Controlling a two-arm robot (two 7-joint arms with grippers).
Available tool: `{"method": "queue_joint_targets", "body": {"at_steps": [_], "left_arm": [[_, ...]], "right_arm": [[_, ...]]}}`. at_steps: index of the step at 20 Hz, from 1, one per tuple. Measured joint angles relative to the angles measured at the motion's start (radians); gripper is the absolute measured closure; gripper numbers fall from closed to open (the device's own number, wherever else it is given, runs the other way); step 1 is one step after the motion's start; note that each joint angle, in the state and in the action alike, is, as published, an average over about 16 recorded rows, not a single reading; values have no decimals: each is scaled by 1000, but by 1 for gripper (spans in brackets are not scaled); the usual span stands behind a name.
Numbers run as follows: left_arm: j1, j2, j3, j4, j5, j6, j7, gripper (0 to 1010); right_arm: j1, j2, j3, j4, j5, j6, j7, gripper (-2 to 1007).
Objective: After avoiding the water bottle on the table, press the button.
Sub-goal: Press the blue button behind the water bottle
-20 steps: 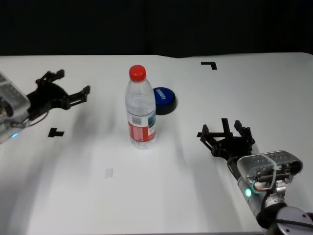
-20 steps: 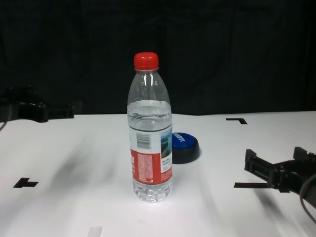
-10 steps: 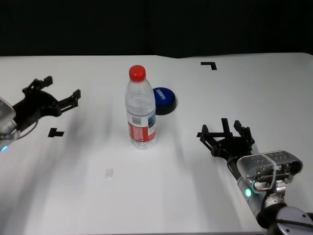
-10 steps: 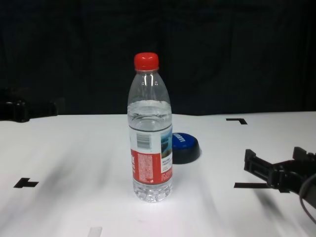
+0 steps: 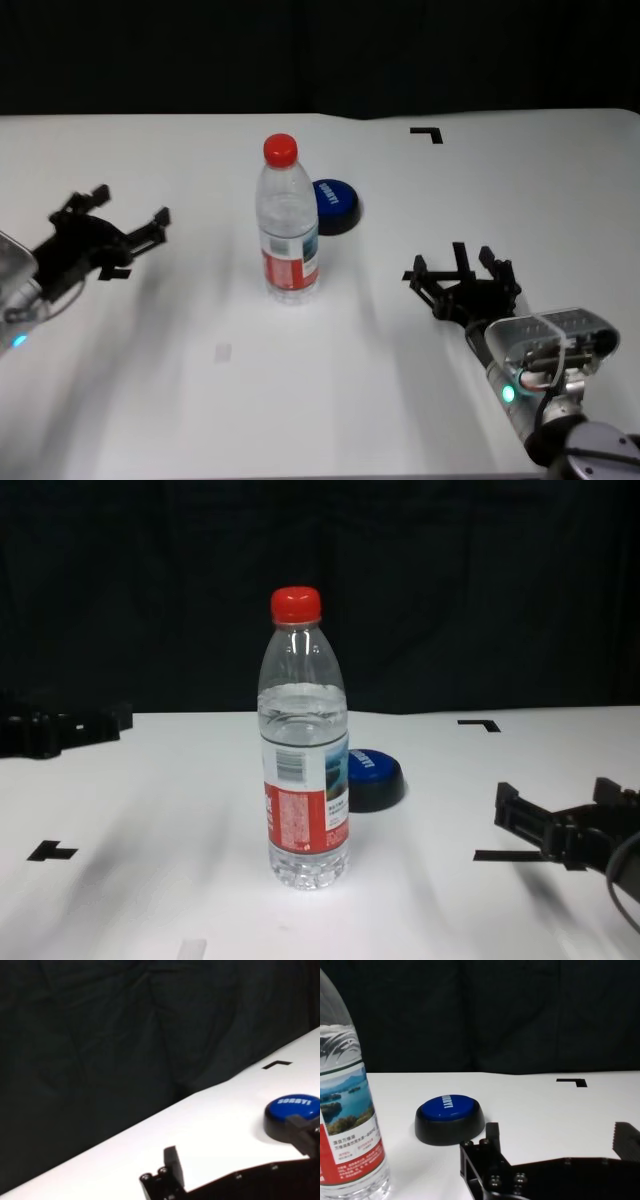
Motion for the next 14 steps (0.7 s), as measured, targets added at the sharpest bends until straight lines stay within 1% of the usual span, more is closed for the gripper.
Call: {"method": "queue_joint_targets", "body": {"at_steps": [7, 10, 14], "left_arm": [[96, -26, -5, -87, 4, 16, 32, 7], [134, -39, -4, -121, 16, 17, 50, 7], [172, -57, -1, -153, 40, 16, 77, 7]], "right_arm": [[0, 0, 0, 0, 0, 0, 0, 2], [0, 0, 0, 0, 0, 0, 0, 2], [0, 0, 0, 0, 0, 0, 0, 2]]}}
